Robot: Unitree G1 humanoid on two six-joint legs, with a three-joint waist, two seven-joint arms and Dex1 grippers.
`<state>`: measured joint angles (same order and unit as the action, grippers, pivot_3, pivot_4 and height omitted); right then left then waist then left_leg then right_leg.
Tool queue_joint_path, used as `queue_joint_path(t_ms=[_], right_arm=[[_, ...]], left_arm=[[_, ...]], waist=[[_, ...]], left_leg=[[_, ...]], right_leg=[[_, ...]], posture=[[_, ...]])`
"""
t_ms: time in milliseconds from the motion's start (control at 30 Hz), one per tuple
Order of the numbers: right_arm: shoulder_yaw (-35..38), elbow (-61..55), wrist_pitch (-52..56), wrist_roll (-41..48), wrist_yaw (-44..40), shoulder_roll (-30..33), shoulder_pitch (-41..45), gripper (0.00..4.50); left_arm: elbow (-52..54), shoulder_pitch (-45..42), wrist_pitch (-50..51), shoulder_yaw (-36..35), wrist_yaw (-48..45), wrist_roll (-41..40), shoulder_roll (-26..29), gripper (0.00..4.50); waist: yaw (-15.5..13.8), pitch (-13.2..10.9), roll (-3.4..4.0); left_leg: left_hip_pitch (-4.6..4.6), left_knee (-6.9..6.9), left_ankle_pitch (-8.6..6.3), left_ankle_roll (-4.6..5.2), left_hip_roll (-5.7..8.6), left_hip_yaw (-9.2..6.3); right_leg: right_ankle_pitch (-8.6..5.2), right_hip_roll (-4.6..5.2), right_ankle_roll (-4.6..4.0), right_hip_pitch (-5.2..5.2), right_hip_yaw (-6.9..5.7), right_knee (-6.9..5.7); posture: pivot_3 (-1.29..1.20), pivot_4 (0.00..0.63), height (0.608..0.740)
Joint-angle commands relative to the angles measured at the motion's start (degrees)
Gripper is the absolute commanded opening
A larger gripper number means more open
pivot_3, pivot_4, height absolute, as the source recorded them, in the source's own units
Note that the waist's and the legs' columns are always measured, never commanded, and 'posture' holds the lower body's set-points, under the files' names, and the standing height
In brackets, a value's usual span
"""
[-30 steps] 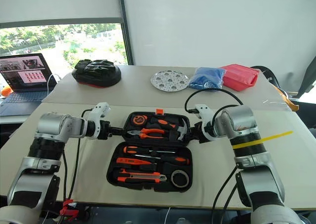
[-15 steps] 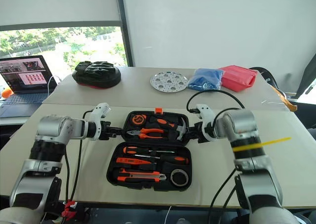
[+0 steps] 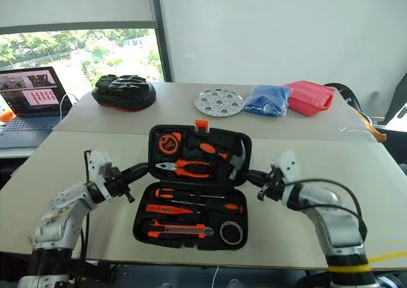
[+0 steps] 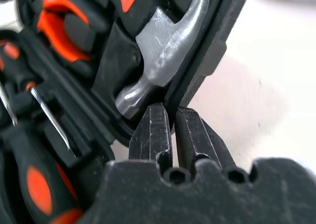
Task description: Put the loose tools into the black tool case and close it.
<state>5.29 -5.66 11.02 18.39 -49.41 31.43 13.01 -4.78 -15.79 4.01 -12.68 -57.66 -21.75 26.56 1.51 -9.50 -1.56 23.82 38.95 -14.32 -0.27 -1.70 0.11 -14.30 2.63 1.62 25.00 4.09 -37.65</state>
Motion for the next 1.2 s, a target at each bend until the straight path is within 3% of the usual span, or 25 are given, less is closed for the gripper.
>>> queue_joint_path(t_ms=[33,167,267,333,533,700,767,1000,1133,1200], right_arm=[[1.5,1.7,-21.4,-2.2,-5.4,0.2,-1.7,0.00],[-0.8,8.3,-40.3,-5.8,-9.9,2.0,-3.0,0.00],[-1.9,13.4,-50.2,-11.0,-8.0,3.5,-1.5,0.00],[-2.7,16.3,-56.1,-12.7,-7.5,4.3,0.2,0.88],[-5.7,24.5,-75.4,-18.7,-5.8,8.0,4.3,2.68],[-7.9,29.9,-82.8,-21.0,-3.6,10.8,6.5,4.41],[-8.7,31.2,-83.4,-21.1,-2.9,12.0,6.8,4.46],[-9.3,37.8,-85.9,-21.4,0.1,19.2,4.1,4.46],[-10.7,38.2,-84.5,-18.4,0.4,22.5,1.3,4.46],[-10.7,37.8,-83.8,-17.7,1.0,23.1,0.6,4.46]], left_arm=[[1.5,1.7,-13.2,0.2,-2.2,2.3,0.7,0.09],[-0.7,4.1,-22.5,1.7,-4.1,4.7,1.4,0.09],[-2.6,5.9,-28.2,3.1,-6.1,5.5,2.2,0.09],[-4.7,6.9,-33.5,3.9,-7.2,6.8,3.1,0.00],[-8.5,5.5,-45.5,6.5,-8.6,9.0,5.6,0.00],[-11.3,5.0,-48.8,7.2,-9.9,7.7,9.1,0.00],[-12.3,5.2,-49.4,6.8,-10.1,7.0,10.4,0.00],[-15.1,8.4,-36.9,2.8,-11.7,0.5,17.7,0.00],[-16.9,9.6,-34.2,2.5,-13.6,-0.7,19.7,0.00],[-16.6,9.0,-35.6,2.8,-13.5,-0.7,19.1,0.00]], waist=[[-0.1,0.0,0.00],[-0.3,0.0,0.00],[-0.4,0.0,0.00],[-0.2,0.0,0.01],[-0.1,0.0,0.01],[0.1,0.0,0.01],[0.3,0.0,0.01],[1.4,0.0,0.01],[2.5,0.0,0.00],[2.8,0.0,-0.03]], left_leg=[[-0.03,0.01,0.01,-0.01,0.00,0.04],[-0.14,0.04,0.01,-0.01,-0.01,0.06],[-0.29,0.04,0.01,0.00,-0.02,0.06],[-0.53,0.01,0.01,0.00,-0.04,0.08],[-0.97,-0.02,0.01,0.01,-0.08,0.10],[-0.99,-0.03,0.01,0.02,-0.11,0.11],[-1.01,-0.03,0.00,0.02,-0.13,0.11],[-1.16,-0.11,0.00,0.03,-0.20,0.15],[-1.91,-0.31,-0.01,0.05,-0.27,0.28],[-2.71,-0.66,-0.02,0.06,-0.28,0.43]], right_leg=[[0.01,0.00,0.00,-0.01,0.03,-0.02],[0.03,-0.03,0.01,-0.10,0.05,-0.03],[0.03,-0.05,0.00,-0.24,0.04,-0.01],[0.03,-0.05,0.00,-0.46,0.05,0.04],[0.03,-0.12,-0.01,-0.89,0.06,0.09],[0.04,-0.13,-0.02,-0.91,0.10,0.06],[0.04,-0.13,-0.03,-0.93,0.09,0.06],[0.04,-0.14,-0.05,-0.96,0.14,0.01],[-0.07,-0.20,-0.26,-1.56,0.20,-0.06],[-0.19,-0.20,-0.37,-2.15,0.31,0.00]], posture=[[0.00,0.150,0.740],[0.00,0.150,0.740],[0.00,0.150,0.740],[0.00,0.150,0.740],[0.00,0.150,0.740],[0.00,0.150,0.740],[0.00,0.150,0.740],[0.00,0.150,0.740],[0.00,0.150,0.740],[0.00,0.150,0.740]])
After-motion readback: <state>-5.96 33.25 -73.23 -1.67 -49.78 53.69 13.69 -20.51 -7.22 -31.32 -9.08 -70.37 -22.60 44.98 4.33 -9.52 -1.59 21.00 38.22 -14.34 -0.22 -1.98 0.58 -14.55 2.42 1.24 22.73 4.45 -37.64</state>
